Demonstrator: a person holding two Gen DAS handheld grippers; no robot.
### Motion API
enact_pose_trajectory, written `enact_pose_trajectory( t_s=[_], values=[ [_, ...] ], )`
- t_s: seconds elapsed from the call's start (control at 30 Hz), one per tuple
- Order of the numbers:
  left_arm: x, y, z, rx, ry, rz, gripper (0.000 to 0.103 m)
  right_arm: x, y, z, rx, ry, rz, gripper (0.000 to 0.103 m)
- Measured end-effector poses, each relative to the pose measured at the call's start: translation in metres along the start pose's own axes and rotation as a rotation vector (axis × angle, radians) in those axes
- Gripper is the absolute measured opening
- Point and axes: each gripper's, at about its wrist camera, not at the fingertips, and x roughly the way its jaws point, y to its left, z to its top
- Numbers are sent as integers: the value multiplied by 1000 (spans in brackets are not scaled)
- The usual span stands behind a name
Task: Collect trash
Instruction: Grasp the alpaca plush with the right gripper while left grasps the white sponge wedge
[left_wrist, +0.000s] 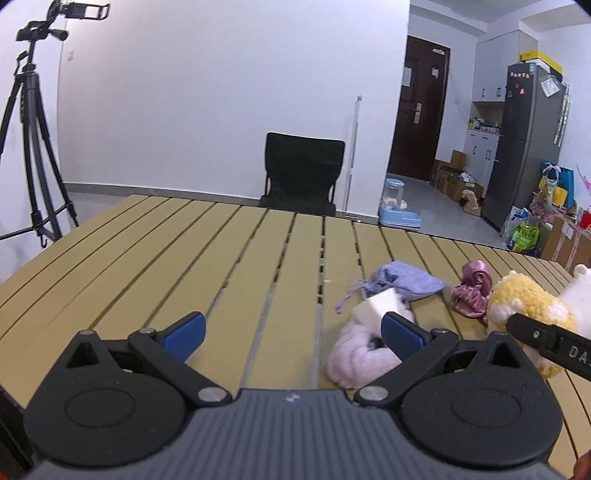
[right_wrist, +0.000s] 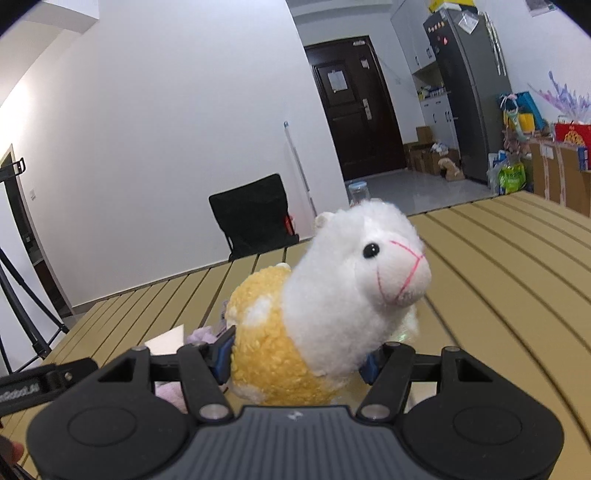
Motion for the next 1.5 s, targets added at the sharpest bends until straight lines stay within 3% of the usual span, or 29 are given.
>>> enact_pose_trajectory(
  t_s=[0.33, 0.63, 0.8, 0.93, 1.1, 1.17, 1.23, 1.5],
  values=[
    [21, -44, -4, 47, -8, -33, 103, -26, -32, 3, -6, -43, -46, 62],
    [47, -66, -2, 90, -22, -8, 103, -34, -55, -3, -7, -55, -74, 62],
    [60, -71, -3, 107, -13, 1, 96, -29, -62, -9, 5, -54, -76, 62],
    [69, -66, -2, 99, 8, -5, 75, -24, -63, -12, 9, -46, -68, 62],
    [78, -57, -2, 61, 40, -20, 65, -20, -64, -9, 11, -42, -59, 62],
    [79, -55, -2, 54, 46, -34, 45, -20, -67, -9, 11, -39, -54, 62],
    [79, -54, -2, 53, 50, -55, 37, -20, -65, -10, 8, -36, -49, 62],
    [67, -54, -2, 68, 20, -74, 32, -24, -73, -8, 6, -34, -43, 62]
  ],
)
